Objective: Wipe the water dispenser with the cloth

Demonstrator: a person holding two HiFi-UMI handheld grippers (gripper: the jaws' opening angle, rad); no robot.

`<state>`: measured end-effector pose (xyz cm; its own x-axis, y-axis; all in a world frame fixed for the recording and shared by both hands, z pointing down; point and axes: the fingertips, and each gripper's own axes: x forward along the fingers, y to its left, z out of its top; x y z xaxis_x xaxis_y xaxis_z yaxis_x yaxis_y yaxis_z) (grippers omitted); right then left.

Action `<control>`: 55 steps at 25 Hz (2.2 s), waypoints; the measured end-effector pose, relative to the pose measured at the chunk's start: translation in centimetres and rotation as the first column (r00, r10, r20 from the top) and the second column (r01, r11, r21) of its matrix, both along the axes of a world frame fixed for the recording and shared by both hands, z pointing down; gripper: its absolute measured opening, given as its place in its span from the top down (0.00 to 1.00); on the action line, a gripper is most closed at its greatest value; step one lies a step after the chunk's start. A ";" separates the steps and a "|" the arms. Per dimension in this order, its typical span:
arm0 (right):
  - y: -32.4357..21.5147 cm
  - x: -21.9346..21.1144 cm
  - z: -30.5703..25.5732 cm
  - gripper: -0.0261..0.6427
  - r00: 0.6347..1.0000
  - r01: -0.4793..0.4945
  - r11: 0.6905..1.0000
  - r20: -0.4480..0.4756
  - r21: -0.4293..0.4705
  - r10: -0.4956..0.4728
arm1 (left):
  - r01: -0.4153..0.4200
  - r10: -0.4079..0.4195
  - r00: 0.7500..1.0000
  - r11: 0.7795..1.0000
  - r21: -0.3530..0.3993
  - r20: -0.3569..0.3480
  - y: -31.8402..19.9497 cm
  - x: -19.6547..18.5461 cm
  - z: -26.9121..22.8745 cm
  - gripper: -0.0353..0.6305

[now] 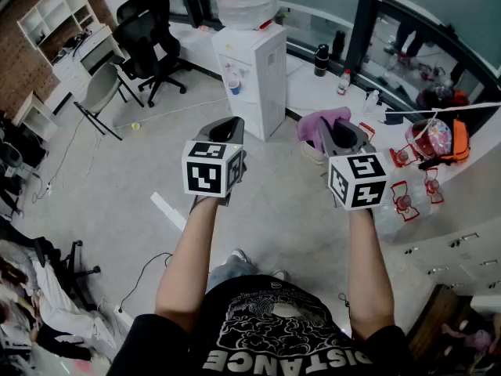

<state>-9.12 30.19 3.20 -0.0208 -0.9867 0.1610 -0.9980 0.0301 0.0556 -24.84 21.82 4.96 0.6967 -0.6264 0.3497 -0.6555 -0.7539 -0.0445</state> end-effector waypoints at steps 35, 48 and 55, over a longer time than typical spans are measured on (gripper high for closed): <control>-26.3 6.6 0.6 0.91 0.996 -0.088 0.993 -0.023 -0.076 0.087 | -0.138 0.138 0.990 0.990 -0.036 -0.016 -26.8 9.8 1.2 0.91; -33.9 8.7 0.3 0.91 0.994 -0.096 0.993 -0.053 -0.063 0.092 | -0.157 0.156 0.987 0.987 -0.040 -0.026 -33.6 12.4 2.4 0.91; -38.0 12.2 1.2 0.91 0.998 -0.049 0.997 -0.037 -0.053 0.047 | -0.102 0.101 0.995 0.994 -0.034 -0.004 -37.1 14.8 3.2 0.91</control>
<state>3.06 -7.80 4.41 0.0330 -0.9764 0.2133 -0.9958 -0.0138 0.0907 -10.01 -15.23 8.19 0.7570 -0.5400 0.3679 -0.5756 -0.8176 -0.0158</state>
